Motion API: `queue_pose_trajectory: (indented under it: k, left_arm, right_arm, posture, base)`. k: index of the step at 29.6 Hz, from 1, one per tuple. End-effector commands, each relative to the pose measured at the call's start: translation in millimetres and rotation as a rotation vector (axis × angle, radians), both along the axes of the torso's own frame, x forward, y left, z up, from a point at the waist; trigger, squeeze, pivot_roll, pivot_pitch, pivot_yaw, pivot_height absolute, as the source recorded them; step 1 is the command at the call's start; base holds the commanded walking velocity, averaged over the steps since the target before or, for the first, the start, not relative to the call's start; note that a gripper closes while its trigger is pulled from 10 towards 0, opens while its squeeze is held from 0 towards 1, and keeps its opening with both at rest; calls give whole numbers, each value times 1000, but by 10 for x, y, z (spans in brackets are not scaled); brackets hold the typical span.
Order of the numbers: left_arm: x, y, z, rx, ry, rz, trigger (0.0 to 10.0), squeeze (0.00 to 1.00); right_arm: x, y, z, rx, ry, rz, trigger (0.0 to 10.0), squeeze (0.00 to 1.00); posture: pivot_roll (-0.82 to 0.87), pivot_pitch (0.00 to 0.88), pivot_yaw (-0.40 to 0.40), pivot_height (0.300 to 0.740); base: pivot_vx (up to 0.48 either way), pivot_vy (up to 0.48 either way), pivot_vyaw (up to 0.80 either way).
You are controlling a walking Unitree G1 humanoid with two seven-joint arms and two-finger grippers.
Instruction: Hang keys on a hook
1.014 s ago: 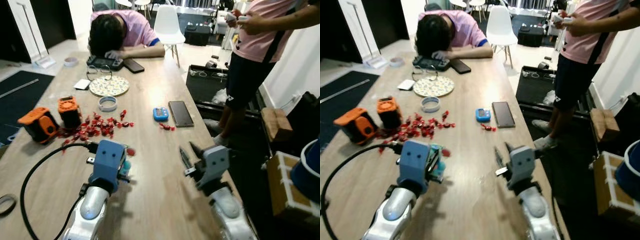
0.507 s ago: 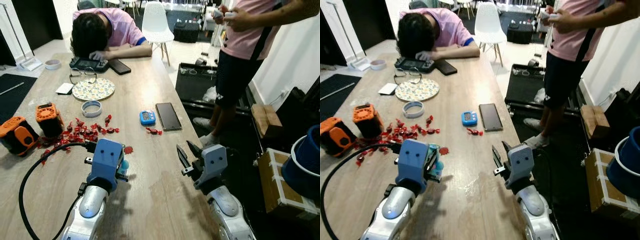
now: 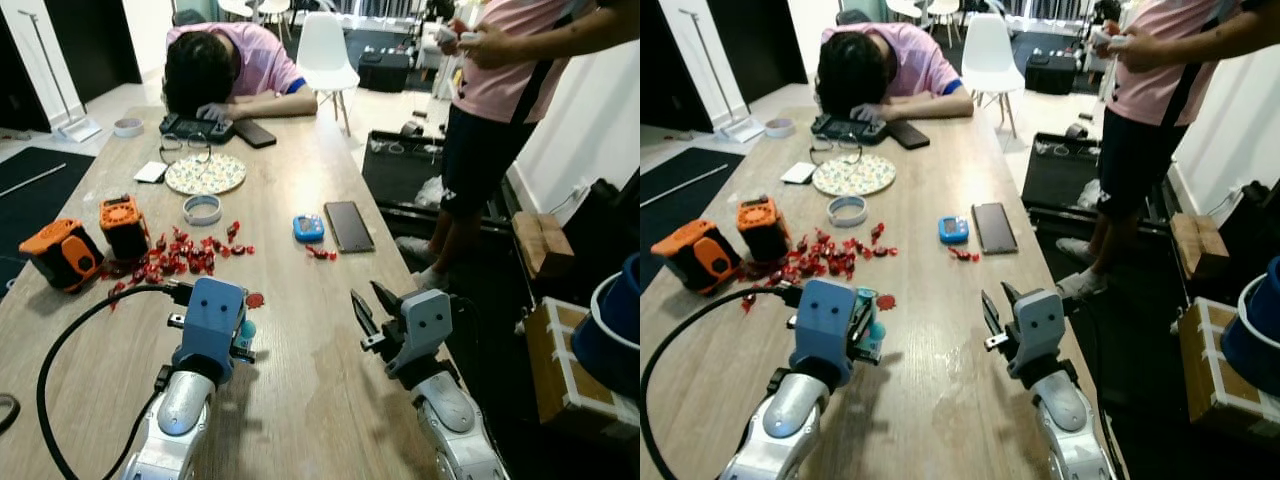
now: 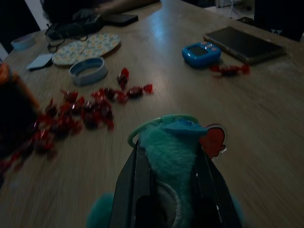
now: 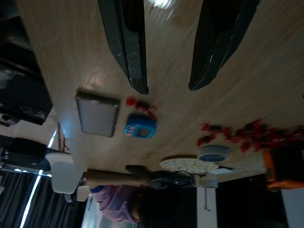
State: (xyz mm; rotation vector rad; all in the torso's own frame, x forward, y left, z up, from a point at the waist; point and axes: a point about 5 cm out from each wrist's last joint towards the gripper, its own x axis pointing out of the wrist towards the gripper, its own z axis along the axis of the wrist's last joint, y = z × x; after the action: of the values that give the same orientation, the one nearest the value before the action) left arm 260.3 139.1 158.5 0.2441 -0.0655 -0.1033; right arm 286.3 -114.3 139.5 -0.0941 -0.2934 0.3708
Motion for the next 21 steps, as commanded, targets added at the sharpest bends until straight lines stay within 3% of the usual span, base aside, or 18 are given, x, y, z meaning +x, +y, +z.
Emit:
queue_pose_trajectory:
  k: [1, 16, 21]
  left_arm:
    - [-26, -2, -49, 6, 25, 3, 10000, 0]
    - [-34, -3, -63, 11, 27, 6, 10000, 0]
    - [-35, 5, -53, 13, 23, 7, 10000, 0]
  right_arm:
    - [-20, -1, -54, 4, 21, 2, 10000, 0]
    - [-25, 3, -67, 2, 25, 4, 10000, 0]
    - [-24, 13, -65, 5, 25, 5, 10000, 0]
  posture:
    - [108, 113, -30, 740]
    - [108, 113, -30, 740]
    - [111, 118, -28, 740]
  base:
    - [-480, 0, 0]
    - [-468, 0, 0]
    - [-50, 0, 0]
